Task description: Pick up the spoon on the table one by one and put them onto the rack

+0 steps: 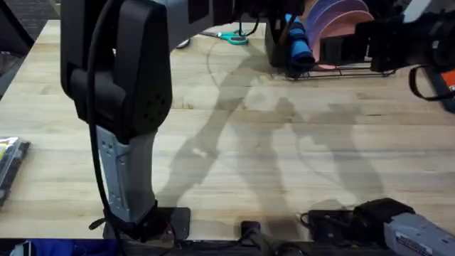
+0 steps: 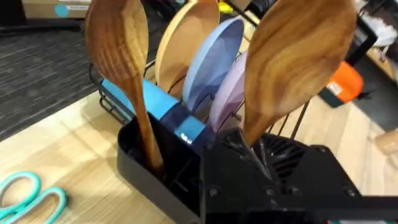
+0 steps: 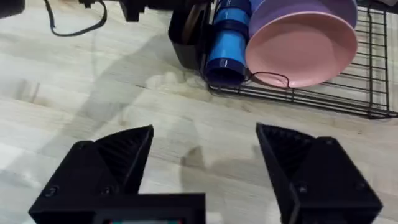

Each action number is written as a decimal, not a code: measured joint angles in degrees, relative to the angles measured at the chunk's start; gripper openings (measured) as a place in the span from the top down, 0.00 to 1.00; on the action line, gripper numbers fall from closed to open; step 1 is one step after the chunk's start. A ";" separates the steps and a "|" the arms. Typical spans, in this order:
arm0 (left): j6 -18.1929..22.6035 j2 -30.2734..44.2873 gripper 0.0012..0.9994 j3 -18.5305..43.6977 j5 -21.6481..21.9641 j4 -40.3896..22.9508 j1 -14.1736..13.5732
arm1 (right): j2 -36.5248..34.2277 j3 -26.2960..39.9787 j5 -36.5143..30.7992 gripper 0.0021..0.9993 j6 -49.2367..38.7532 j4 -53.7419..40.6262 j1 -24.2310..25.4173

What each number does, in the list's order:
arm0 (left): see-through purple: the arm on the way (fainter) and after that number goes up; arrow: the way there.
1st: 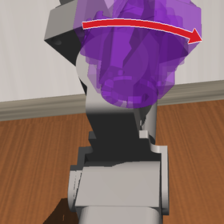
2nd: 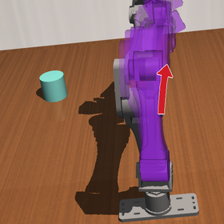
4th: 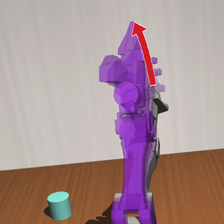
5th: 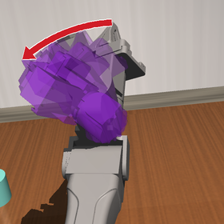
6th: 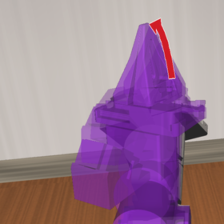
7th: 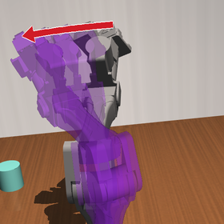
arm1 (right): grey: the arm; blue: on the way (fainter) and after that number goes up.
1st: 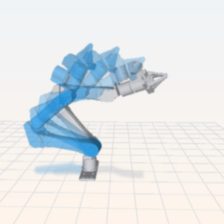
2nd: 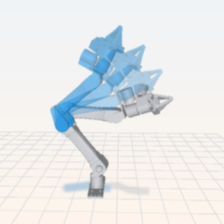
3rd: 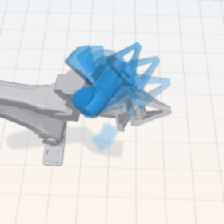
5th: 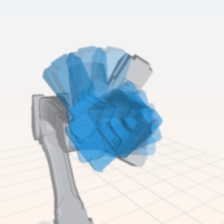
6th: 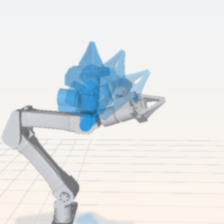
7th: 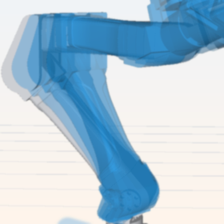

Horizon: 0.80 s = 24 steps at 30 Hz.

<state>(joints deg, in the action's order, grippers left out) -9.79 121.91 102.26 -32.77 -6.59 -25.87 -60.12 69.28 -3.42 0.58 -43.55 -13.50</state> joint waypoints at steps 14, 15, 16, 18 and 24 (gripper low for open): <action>8.52 -0.02 0.96 0.45 0.24 -9.09 0.01 | 0.00 0.00 0.00 0.00 0.00 -0.20 0.00; 8.99 -0.02 0.96 0.61 0.26 -9.48 0.00 | 0.00 0.00 0.00 0.00 0.00 -0.22 0.00; 9.53 -0.04 0.96 0.74 0.26 -9.84 0.02 | 0.00 0.00 0.00 0.00 0.00 -0.22 0.00; 10.39 -0.04 0.96 0.87 0.24 -10.05 0.02 | 0.00 0.00 0.00 0.00 0.00 -0.22 0.00; 12.73 0.00 0.02 0.87 0.55 -10.53 0.02 | 0.00 0.00 0.00 0.00 0.00 -0.20 0.00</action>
<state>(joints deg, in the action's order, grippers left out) 2.94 121.91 103.13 -32.23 -17.12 -25.85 -60.12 69.28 -3.42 0.58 -43.75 -13.50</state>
